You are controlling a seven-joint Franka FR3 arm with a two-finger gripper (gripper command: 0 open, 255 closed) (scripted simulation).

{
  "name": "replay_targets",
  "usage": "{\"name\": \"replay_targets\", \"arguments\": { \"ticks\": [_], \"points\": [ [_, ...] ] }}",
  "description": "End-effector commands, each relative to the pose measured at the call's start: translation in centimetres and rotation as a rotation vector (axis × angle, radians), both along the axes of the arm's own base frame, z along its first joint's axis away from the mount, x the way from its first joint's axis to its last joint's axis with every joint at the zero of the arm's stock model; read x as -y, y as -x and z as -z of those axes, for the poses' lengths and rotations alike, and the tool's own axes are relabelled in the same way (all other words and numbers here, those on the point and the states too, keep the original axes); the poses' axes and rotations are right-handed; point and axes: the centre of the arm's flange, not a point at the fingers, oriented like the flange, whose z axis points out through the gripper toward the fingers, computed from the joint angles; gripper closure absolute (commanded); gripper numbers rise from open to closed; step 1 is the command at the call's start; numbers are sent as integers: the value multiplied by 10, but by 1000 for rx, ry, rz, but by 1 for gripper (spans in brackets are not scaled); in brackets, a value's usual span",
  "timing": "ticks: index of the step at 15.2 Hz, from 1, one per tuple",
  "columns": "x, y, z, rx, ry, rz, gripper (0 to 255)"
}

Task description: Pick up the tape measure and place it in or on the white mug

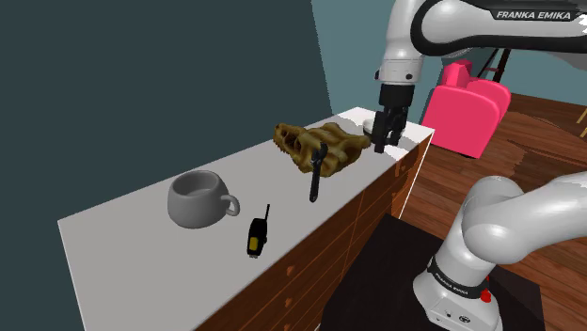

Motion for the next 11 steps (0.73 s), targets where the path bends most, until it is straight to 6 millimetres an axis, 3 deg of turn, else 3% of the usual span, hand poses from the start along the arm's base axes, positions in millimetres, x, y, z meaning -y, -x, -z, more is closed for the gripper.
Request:
{"name": "replay_targets", "arguments": {
  "ticks": [1, 11],
  "points": [
    [0, 0, 0, 0, 0, 0, 0],
    [-111, -48, 45, -43, -1, 216, 0]
  ]
}}
